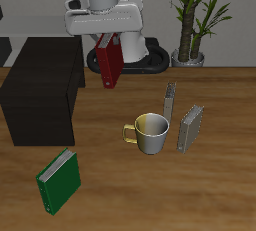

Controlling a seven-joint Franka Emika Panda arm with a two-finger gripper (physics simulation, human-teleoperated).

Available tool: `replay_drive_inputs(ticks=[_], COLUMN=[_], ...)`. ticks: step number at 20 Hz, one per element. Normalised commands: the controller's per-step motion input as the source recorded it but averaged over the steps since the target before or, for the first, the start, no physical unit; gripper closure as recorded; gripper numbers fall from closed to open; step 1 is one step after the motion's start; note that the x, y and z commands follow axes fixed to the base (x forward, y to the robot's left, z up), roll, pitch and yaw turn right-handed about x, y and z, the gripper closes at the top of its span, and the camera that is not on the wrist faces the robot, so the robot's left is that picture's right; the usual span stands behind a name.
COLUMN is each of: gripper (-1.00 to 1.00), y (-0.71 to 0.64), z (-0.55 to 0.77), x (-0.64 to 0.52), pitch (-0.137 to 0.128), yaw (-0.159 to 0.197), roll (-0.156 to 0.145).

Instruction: Place the red book upright on top of the shelf

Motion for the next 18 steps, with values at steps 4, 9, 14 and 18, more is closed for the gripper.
replay_drive_inputs(ticks=[4, 9, 14, 18], gripper=[1.00, 1.00, 1.00, 1.00], y=[-0.44, -0.50, -0.43, -0.43], z=[0.11, 0.15, 0.14, 0.13], x=[-0.20, -0.18, -0.12, -0.07], pitch=[0.017, 0.006, -0.009, -0.035], yaw=[-0.034, -0.014, -0.038, 0.000], roll=[-0.003, -0.004, -0.007, -0.020])
